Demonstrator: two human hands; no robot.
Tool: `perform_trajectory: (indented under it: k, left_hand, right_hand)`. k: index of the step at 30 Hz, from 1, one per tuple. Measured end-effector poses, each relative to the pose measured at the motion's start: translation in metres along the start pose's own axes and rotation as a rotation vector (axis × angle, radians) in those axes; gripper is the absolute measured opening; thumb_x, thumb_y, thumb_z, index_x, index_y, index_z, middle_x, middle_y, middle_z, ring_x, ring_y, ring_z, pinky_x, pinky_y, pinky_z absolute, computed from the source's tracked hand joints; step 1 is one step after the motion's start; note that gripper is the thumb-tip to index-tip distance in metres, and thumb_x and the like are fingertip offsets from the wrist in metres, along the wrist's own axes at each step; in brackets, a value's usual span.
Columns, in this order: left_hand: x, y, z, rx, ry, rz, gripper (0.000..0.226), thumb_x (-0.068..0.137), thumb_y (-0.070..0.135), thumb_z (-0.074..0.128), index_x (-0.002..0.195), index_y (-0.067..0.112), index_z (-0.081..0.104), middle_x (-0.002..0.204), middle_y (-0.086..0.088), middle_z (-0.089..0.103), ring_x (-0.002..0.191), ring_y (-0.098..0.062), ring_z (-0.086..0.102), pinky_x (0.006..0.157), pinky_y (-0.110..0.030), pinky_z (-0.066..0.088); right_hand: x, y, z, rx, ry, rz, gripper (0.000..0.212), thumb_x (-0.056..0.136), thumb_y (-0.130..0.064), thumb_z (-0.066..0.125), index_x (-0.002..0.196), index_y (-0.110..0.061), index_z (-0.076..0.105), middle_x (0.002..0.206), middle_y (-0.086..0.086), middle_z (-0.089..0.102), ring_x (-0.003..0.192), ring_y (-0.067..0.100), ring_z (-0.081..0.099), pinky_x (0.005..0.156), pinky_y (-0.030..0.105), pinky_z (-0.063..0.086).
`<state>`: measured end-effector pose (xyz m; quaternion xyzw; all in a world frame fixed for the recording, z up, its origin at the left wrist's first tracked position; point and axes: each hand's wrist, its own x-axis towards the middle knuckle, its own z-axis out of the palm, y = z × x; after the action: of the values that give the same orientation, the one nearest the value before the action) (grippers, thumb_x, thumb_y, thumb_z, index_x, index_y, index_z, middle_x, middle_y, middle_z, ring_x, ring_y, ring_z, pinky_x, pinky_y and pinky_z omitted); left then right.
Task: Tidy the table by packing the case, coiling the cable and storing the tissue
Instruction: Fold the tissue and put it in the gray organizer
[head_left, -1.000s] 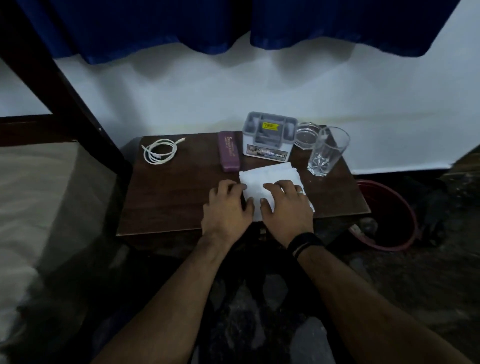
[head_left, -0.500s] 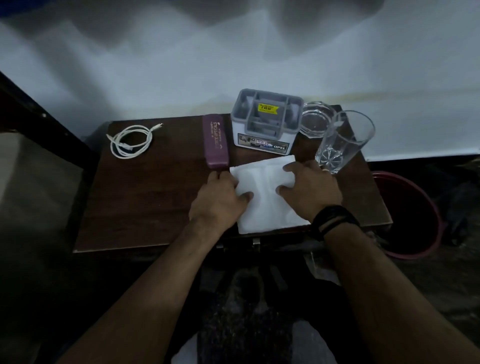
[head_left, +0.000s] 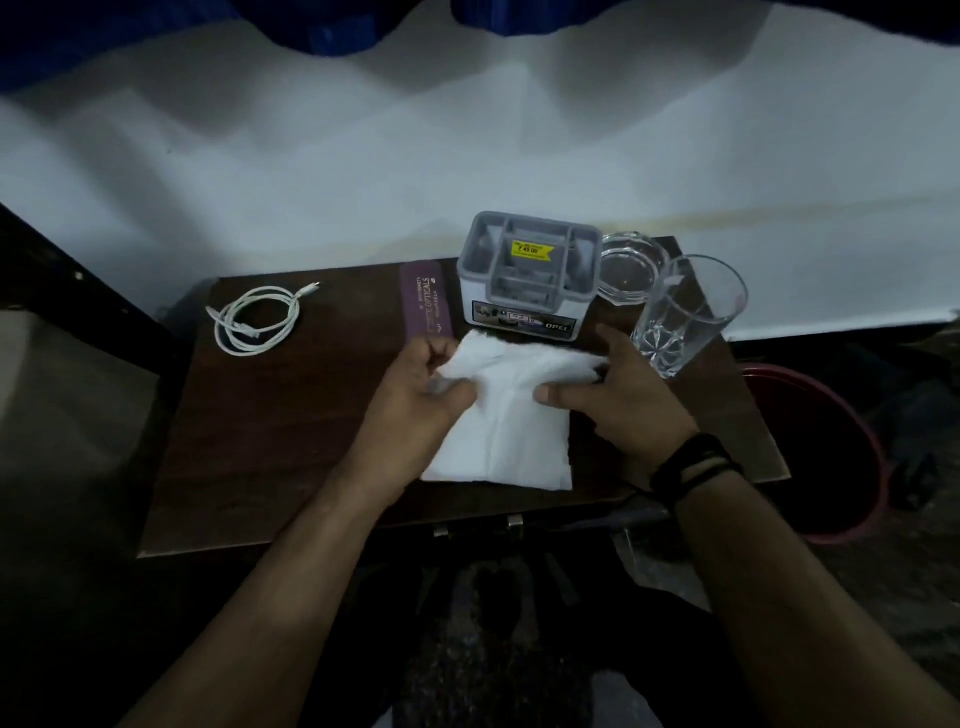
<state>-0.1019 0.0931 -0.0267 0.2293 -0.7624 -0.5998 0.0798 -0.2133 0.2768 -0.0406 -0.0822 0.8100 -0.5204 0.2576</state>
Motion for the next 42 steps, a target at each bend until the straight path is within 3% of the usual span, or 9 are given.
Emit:
perform_trajectory:
  k: [3,8,11,14,19,24,31,36,42]
  left_hand:
    - [-0.001,0.003,-0.008,-0.143,-0.013,-0.026,0.032,0.092,0.001,0.061,0.086,0.032,0.068,0.086,0.008,0.071,0.08,-0.009,0.066,0.07,-0.03,0.05]
    - [-0.002,0.006,-0.018,-0.25,0.054,0.047,0.024,0.089,0.007,0.065,0.087,0.029,0.074,0.089,0.007,0.076,0.088,-0.012,0.07,0.079,-0.033,0.053]
    - [-0.004,0.01,-0.029,-0.283,0.096,0.215,0.023,0.088,0.013,0.065,0.095,0.031,0.077,0.098,0.006,0.077,0.098,-0.014,0.071,0.085,-0.03,0.056]
    - [-0.002,0.008,-0.037,-0.168,0.08,0.332,0.011,0.087,0.02,0.068,0.097,0.022,0.07,0.095,0.005,0.073,0.096,-0.014,0.068,0.084,-0.028,0.053]
    - [0.0,-0.004,-0.034,-0.082,-0.028,0.155,0.028,0.089,0.002,0.073,0.099,0.027,0.07,0.086,0.014,0.073,0.079,0.0,0.064,0.072,-0.018,0.05]
    - [-0.001,0.004,-0.04,-0.152,0.033,0.225,0.017,0.093,0.004,0.068,0.096,0.021,0.073,0.088,0.011,0.074,0.084,-0.002,0.067,0.075,-0.018,0.052]
    - [0.005,-0.004,-0.042,-0.226,0.006,-0.04,0.016,0.094,0.014,0.068,0.108,0.019,0.074,0.103,0.005,0.079,0.095,-0.011,0.074,0.071,-0.019,0.055]
    - [0.007,-0.019,-0.034,-0.051,-0.109,-0.292,0.019,0.093,0.018,0.07,0.111,0.017,0.066,0.108,-0.004,0.074,0.097,-0.018,0.074,0.076,-0.042,0.064]
    - [0.004,-0.026,-0.021,0.012,-0.03,-0.317,0.012,0.095,0.012,0.066,0.105,0.016,0.061,0.105,-0.006,0.07,0.09,-0.02,0.074,0.07,-0.042,0.065]
  right_hand:
    - [-0.004,-0.009,0.004,0.3,-0.159,0.023,0.044,0.082,0.0,0.08,0.119,-0.016,0.063,0.098,-0.011,0.077,0.08,-0.001,0.072,0.054,0.014,0.052]
    - [-0.008,-0.02,0.014,0.33,-0.047,-0.241,0.023,0.084,0.002,0.075,0.103,-0.012,0.077,0.1,0.002,0.08,0.096,0.021,0.076,0.079,0.031,0.061]
    - [-0.013,-0.025,0.02,0.206,0.067,-0.461,0.013,0.086,-0.006,0.078,0.092,-0.017,0.077,0.094,0.002,0.079,0.092,0.015,0.074,0.079,0.031,0.058]
    - [-0.016,-0.027,0.025,0.178,0.083,-0.537,0.018,0.085,-0.007,0.079,0.098,-0.02,0.076,0.096,-0.006,0.077,0.095,0.006,0.072,0.082,0.023,0.054]
    - [-0.008,-0.015,0.033,0.067,0.009,-0.354,0.025,0.085,-0.02,0.081,0.109,-0.021,0.076,0.103,-0.004,0.078,0.1,0.015,0.073,0.09,0.047,0.058]
    - [-0.011,-0.025,0.034,0.253,-0.004,-0.398,0.017,0.089,-0.005,0.074,0.105,-0.01,0.077,0.1,-0.001,0.08,0.096,0.013,0.075,0.081,0.028,0.058]
    - [-0.007,-0.024,0.033,0.36,-0.027,-0.192,0.02,0.09,-0.006,0.072,0.107,-0.013,0.077,0.101,0.0,0.08,0.096,0.019,0.076,0.082,0.036,0.061]
    - [0.0,-0.012,0.031,0.082,0.0,-0.094,0.012,0.09,-0.013,0.074,0.101,-0.017,0.074,0.096,-0.005,0.078,0.084,0.006,0.073,0.074,0.026,0.052]
    - [0.003,-0.003,0.026,-0.424,0.097,-0.033,0.062,0.078,-0.042,0.08,0.133,-0.021,0.06,0.122,0.001,0.068,0.115,0.023,0.062,0.1,0.043,0.05]
